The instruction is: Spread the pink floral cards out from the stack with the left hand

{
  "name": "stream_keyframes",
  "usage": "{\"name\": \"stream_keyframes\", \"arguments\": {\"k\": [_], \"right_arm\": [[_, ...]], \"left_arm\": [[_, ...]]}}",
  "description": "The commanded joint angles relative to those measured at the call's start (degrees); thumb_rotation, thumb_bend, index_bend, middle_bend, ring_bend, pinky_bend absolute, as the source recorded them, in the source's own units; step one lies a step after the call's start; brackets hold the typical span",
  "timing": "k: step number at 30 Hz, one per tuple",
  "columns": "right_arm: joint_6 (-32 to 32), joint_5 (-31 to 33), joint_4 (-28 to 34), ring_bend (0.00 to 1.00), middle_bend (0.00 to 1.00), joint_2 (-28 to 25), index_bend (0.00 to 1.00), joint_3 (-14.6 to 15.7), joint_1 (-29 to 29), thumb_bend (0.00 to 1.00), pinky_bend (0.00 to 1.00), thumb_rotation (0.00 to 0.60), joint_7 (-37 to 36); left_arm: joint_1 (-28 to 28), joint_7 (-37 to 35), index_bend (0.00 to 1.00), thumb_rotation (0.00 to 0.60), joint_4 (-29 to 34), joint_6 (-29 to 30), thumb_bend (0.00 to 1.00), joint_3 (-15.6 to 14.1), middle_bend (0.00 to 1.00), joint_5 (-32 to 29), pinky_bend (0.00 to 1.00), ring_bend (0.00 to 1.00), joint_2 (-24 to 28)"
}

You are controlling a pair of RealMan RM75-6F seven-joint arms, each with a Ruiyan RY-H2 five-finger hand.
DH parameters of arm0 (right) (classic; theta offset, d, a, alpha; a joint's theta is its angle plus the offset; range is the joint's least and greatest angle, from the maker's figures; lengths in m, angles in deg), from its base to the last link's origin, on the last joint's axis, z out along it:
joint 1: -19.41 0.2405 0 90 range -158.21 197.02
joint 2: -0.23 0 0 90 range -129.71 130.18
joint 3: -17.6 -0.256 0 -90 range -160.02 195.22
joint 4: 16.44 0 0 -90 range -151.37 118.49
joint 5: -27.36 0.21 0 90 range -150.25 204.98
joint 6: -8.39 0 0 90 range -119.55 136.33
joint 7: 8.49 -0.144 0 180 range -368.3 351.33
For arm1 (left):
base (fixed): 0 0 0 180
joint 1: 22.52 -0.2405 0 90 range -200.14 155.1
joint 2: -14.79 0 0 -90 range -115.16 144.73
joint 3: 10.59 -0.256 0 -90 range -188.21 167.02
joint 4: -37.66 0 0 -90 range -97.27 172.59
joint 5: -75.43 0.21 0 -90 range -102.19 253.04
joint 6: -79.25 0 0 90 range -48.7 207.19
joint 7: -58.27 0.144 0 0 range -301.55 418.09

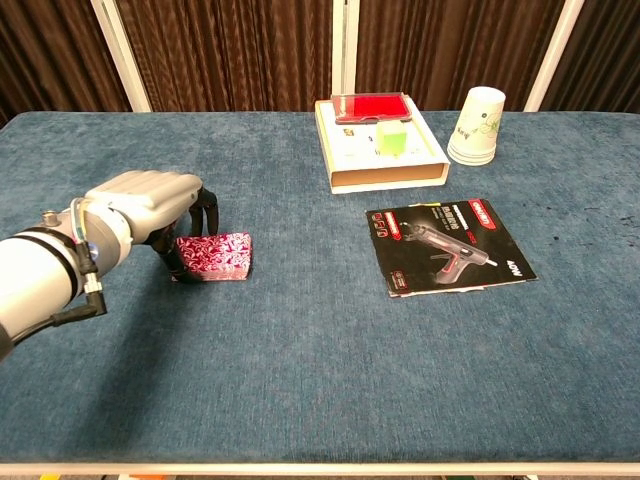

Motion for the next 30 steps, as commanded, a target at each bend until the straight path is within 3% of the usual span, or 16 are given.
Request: {"name": "stream_keyframes", "arguments": {"k": [1,30], "right_arm": [[0.07,0.07,-0.02,0.0,0.0,0.02,0.0,-0.04,0.03,0.23,0.0,0.6,0.01],[0.41,0.55,0.31,0.0,0.0,0.08,0.0,-0.06,0.04,0.23,0.0,0.6,0.76]], "left_arm": [[-0.16,-0.4,0.42,0.6,0.11,-0.1,0.17,0.01,0.43,-0.23,0.09,0.12,0.12],[-1.32,-8.54,0.45,0.6,1.36,-2.32,0.19,0.68,0.46,0.92,0.09,0.14,2.53]]}}
